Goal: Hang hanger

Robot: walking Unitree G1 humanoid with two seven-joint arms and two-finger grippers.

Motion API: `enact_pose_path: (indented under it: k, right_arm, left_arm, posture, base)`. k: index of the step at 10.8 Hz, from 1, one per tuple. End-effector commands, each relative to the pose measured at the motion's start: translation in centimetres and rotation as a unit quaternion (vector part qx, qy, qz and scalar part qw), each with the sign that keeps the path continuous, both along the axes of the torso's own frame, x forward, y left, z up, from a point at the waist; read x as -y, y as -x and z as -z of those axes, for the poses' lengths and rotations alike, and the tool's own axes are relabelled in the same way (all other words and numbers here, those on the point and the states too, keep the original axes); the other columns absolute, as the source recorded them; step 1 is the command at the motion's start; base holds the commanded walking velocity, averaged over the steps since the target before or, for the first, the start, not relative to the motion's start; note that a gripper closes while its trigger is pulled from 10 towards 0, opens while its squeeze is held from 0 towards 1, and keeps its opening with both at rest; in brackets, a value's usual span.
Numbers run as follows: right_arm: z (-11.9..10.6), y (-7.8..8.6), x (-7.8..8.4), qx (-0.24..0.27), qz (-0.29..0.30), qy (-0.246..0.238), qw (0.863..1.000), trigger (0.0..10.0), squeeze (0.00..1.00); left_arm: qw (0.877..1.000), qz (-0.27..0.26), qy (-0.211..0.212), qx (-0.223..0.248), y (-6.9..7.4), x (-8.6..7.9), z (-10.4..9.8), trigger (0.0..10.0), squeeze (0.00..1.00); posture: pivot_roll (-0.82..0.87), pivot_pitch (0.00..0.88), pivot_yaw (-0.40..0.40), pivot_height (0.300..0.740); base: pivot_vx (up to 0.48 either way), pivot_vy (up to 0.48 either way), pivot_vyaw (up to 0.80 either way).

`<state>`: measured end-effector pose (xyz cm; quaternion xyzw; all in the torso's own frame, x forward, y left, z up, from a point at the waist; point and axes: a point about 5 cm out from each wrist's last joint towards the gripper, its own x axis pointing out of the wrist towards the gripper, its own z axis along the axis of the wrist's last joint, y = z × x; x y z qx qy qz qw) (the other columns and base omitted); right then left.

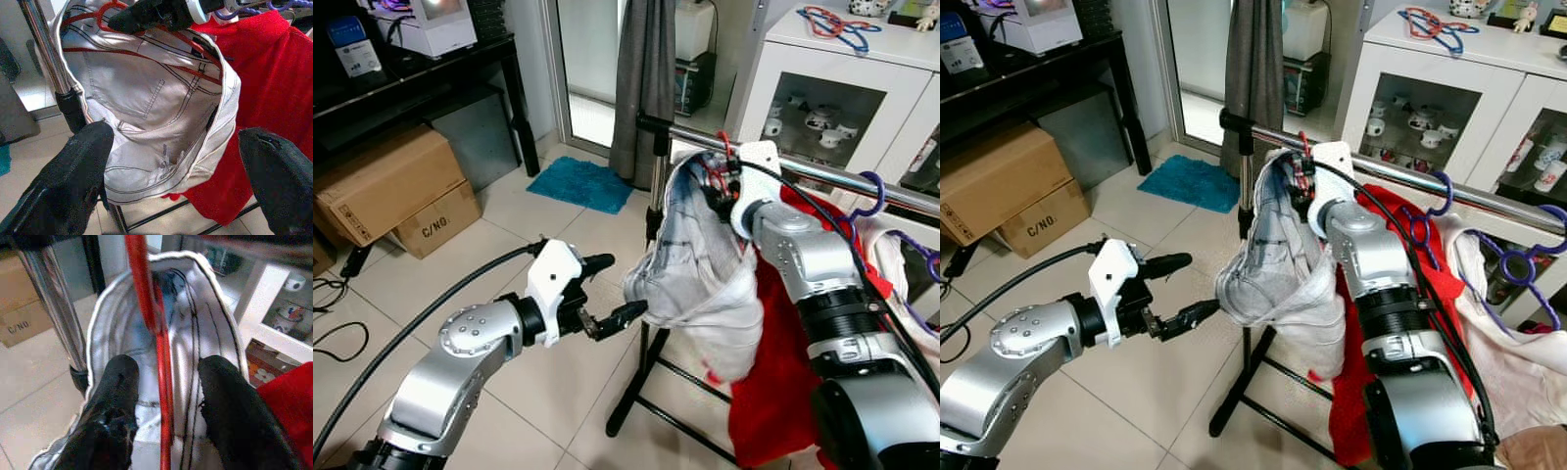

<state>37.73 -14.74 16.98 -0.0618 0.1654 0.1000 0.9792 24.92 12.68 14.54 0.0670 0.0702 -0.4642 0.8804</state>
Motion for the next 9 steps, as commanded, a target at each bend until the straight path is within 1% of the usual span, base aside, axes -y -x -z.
enact_pose_path:
  k: [1,2,3,4,6,9]
  right_arm:
    - [-0.41,-0.11,-0.07,-0.004,-0.007,0.009,1.000,0.2,0.00]
    - [-0.65,0.00,0.04,-0.005,-0.009,0.013,1.000,1.8,0.00]
    - [-0.78,0.05,0.09,-0.005,-0.010,0.015,1.000,2.4,0.00]
    - [-0.96,0.11,0.11,-0.007,-0.013,0.017,1.000,2.5,0.00]
    - [-0.93,0.30,0.00,-0.015,-0.020,0.024,0.999,0.0,0.00]
    - [-0.84,0.71,-0.16,-0.024,-0.030,0.028,0.999,0.0,0.00]
  left_arm:
    - [1.000,-0.001,-0.009,0.006,-0.30,-0.12,-0.08,10.0,0.00]
    - [1.000,-0.001,-0.012,0.006,-0.35,-0.15,-0.08,10.0,0.00]
    - [1.000,-0.001,-0.012,0.006,-0.37,-0.17,-0.08,10.0,0.00]
    - [1.000,0.000,-0.013,0.006,-0.39,-0.17,-0.04,10.0,0.00]
    - [1.000,0.004,-0.015,0.006,-0.45,-0.12,0.03,10.0,0.00]
    - [1.000,0.007,-0.020,0.006,-0.51,0.01,0.13,10.0,0.00]
  posture:
    - [0.01,0.000,0.025,0.740]
    - [0.01,0.000,0.026,0.740]
    - [0.01,0.000,0.026,0.740]
    - [0.01,0.000,0.029,0.740]
    - [0.01,0.000,0.031,0.740]
    - [0.00,0.000,0.033,0.740]
  base:
    - [0.000,0.000,0.00]
    - [0.000,0.000,0.00]
    - [0.000,0.000,0.00]
    - [0.000,0.000,0.00]
    - [0.000,0.000,0.00]
    - [0.000,0.000,0.00]
